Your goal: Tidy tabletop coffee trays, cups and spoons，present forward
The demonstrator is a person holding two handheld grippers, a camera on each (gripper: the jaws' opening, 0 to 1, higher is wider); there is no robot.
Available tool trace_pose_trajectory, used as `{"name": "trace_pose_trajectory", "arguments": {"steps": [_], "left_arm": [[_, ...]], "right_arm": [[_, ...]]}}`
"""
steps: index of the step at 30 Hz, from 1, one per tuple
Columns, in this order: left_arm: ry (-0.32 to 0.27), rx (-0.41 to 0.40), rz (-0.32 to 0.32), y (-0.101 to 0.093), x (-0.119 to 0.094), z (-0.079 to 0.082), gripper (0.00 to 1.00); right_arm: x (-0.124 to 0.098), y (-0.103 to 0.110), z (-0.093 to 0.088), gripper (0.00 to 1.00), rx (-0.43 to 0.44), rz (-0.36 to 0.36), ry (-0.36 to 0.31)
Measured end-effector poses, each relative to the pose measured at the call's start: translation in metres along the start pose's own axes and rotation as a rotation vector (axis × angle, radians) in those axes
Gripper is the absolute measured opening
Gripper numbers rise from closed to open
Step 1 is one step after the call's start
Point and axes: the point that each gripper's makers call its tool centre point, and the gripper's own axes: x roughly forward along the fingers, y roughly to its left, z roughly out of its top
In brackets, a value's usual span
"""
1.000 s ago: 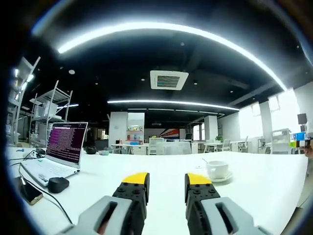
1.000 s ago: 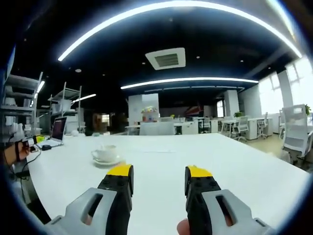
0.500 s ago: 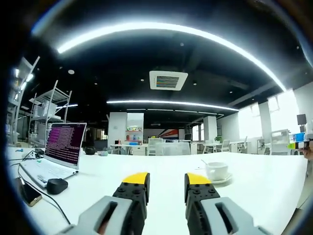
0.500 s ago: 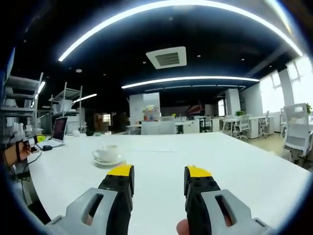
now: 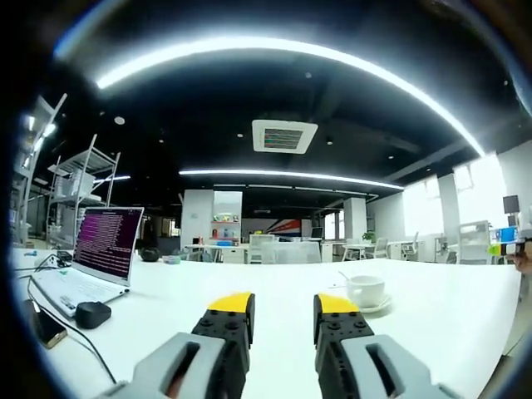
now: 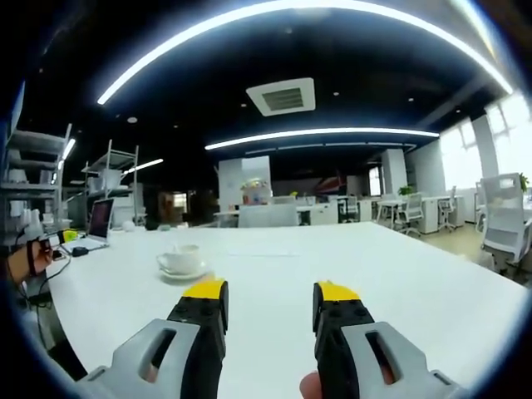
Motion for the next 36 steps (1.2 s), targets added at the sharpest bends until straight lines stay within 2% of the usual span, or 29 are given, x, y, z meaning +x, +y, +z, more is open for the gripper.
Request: {"name": "trace_pose_trajectory", "arguments": {"steps": [36], "left_arm": [[0.014, -0.012, -0.011, -0.0051, 0.003, -0.0048, 0.3]], "right_arm": [[0.001, 0.0057, -0.0057, 0.41, 0.01, 0.009, 0.021]]}}
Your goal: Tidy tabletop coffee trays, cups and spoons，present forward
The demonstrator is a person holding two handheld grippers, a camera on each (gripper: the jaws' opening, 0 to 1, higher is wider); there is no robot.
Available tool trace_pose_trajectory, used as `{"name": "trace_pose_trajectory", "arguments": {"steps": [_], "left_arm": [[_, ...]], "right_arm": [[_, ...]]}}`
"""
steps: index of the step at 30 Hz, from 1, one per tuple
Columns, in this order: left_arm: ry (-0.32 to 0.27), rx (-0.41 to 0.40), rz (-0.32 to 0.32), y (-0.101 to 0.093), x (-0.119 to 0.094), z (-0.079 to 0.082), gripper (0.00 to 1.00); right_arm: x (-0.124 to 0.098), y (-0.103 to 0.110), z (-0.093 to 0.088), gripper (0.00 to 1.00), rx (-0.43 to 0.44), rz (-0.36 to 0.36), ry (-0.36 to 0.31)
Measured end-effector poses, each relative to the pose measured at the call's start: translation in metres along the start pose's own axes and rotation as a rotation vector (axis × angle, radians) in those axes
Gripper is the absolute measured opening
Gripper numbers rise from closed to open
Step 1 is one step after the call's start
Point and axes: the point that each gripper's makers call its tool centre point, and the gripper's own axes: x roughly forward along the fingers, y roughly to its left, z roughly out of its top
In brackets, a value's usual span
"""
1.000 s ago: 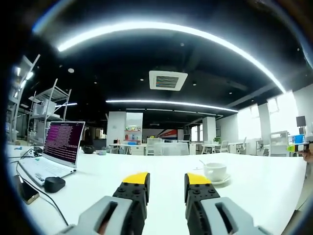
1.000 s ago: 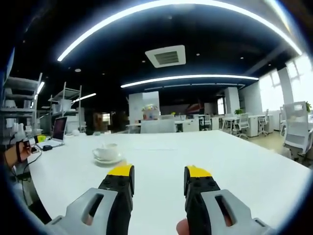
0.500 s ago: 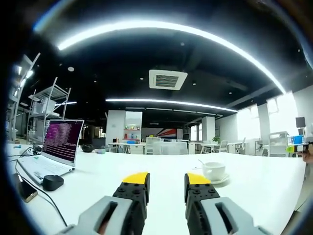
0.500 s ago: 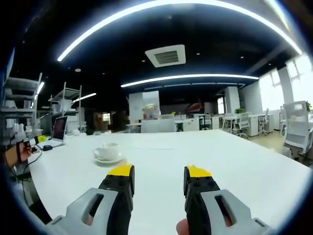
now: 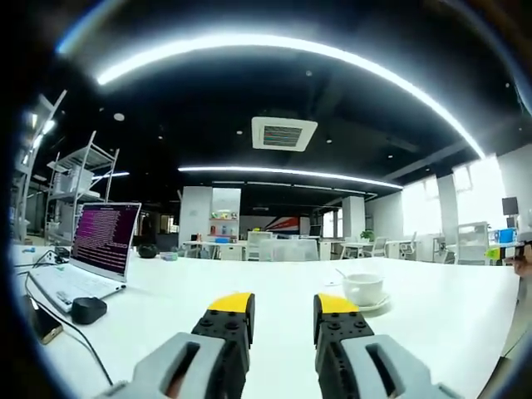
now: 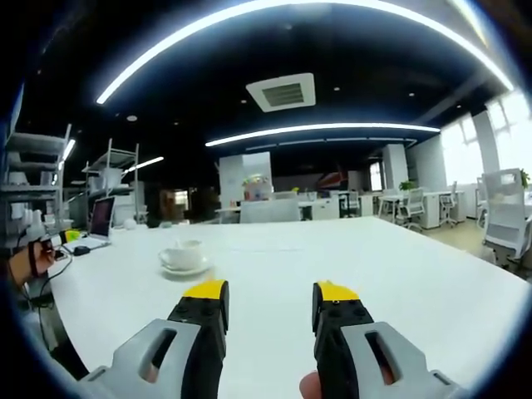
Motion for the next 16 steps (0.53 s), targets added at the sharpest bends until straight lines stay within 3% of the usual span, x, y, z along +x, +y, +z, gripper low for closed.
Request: {"name": "trace_pose_trajectory", "arguments": {"steps": [16], "left_arm": [[0.003, -0.004, 0.005, 0.0021, -0.0016, -0.0002, 0.3]], "right_arm": [[-0.0003, 0.0005, 0.0002, 0.4, 0.02, 0.003, -0.004]]}}
